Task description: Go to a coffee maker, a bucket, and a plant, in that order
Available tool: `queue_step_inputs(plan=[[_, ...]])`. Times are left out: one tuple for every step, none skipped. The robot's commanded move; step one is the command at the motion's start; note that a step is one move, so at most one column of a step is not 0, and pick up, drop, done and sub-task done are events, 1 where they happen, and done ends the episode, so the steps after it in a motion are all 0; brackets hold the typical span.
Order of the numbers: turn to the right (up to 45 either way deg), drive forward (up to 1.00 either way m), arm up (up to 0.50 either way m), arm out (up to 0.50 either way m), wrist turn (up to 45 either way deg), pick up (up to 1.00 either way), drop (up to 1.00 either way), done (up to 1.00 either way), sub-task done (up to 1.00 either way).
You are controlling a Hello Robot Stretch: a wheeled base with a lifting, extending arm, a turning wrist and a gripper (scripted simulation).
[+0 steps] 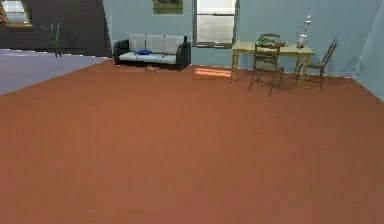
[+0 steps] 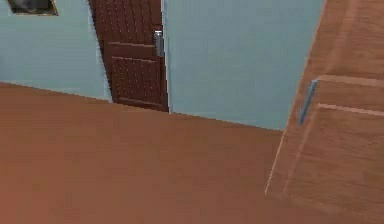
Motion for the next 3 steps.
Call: queue_step_inputs(plan=[[-45.0,0.00,0.00,0.00,0.0,0.00,0.00,0.00,0.00],[-12.0,0.00,0.00,0.00,0.0,0.00,0.00,0.00,0.00],[0.0,0.40,0.00,0.00,0.0,0.00,0.00,0.00,0.00]])
